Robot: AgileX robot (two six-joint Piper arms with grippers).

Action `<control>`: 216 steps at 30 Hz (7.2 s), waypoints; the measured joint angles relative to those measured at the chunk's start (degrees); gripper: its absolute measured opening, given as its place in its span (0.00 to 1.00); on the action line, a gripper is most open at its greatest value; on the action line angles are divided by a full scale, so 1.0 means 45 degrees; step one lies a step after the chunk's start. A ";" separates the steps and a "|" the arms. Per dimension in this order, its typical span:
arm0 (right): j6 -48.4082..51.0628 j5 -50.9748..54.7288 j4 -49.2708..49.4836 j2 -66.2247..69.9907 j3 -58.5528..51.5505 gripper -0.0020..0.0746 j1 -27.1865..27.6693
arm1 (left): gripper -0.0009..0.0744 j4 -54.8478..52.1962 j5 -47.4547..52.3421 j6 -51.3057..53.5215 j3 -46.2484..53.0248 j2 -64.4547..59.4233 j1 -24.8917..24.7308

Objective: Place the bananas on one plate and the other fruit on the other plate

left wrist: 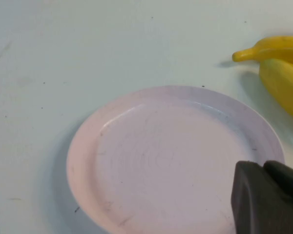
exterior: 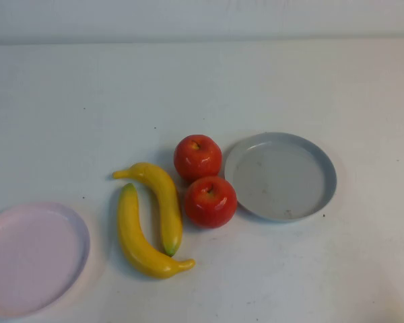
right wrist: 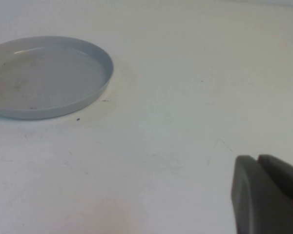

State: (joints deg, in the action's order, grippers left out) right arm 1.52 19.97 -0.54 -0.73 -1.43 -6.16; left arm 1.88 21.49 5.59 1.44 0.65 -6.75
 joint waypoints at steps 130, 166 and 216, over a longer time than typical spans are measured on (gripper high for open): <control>0.0000 0.0020 0.0000 0.0000 0.0000 0.01 0.0000 | 0.90 -0.0045 0.8376 0.0783 -2.1171 -2.5735 -0.7199; 0.0000 0.0020 0.0000 0.0000 0.0000 0.01 0.0000 | 0.78 -0.0495 1.0841 -0.0090 -2.2130 -2.3443 -0.7199; 0.0000 0.0020 0.0000 -0.0020 0.0000 0.01 0.0000 | 0.90 -0.2344 0.6111 -0.1638 -1.2422 -1.8591 -0.1809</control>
State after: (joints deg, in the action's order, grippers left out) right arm 1.52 20.06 -0.54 -0.82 -1.43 -6.16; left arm -8.67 48.99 -1.78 -54.46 -83.01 -14.89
